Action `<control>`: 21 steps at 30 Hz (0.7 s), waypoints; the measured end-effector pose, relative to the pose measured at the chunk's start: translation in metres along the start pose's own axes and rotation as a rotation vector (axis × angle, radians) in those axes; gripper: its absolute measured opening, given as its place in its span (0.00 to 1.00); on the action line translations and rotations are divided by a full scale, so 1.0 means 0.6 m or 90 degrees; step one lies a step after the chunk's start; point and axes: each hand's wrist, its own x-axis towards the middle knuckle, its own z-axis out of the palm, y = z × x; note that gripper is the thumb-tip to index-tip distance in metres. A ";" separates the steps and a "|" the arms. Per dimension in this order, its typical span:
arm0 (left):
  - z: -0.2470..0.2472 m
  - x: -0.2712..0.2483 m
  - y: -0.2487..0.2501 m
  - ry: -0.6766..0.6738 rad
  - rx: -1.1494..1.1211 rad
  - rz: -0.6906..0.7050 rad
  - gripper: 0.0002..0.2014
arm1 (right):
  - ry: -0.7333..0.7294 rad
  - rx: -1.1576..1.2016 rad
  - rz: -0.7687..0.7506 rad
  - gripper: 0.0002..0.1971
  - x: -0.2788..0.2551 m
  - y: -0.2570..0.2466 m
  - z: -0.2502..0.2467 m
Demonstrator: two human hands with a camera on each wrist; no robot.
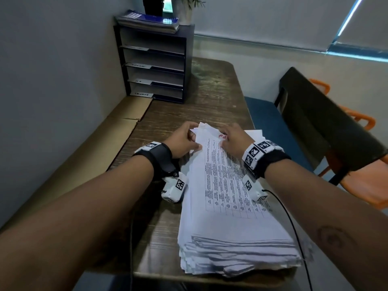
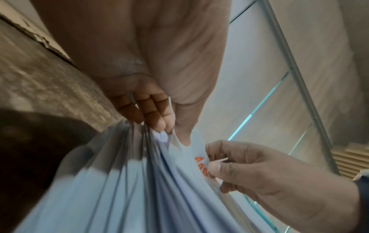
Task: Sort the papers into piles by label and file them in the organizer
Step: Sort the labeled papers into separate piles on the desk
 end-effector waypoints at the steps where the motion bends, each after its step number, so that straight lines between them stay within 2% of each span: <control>1: -0.007 0.005 0.002 -0.005 -0.001 0.010 0.29 | 0.013 0.005 0.005 0.20 0.002 0.002 0.000; 8: -0.035 0.042 0.017 -0.077 0.053 0.083 0.26 | -0.009 0.025 -0.008 0.17 0.006 0.004 -0.012; 10: -0.036 0.050 0.016 -0.079 0.075 0.081 0.25 | -0.029 0.046 0.000 0.14 0.010 0.006 -0.024; 13: -0.036 0.062 0.014 -0.079 0.086 0.073 0.24 | -0.064 0.088 0.036 0.16 0.021 0.012 -0.039; 17: -0.036 0.074 0.002 -0.103 0.020 0.091 0.18 | -0.041 0.105 0.049 0.17 0.032 0.013 -0.045; 21: -0.012 0.076 -0.044 -0.058 -0.179 0.073 0.12 | -0.001 0.140 0.046 0.17 0.047 0.016 -0.037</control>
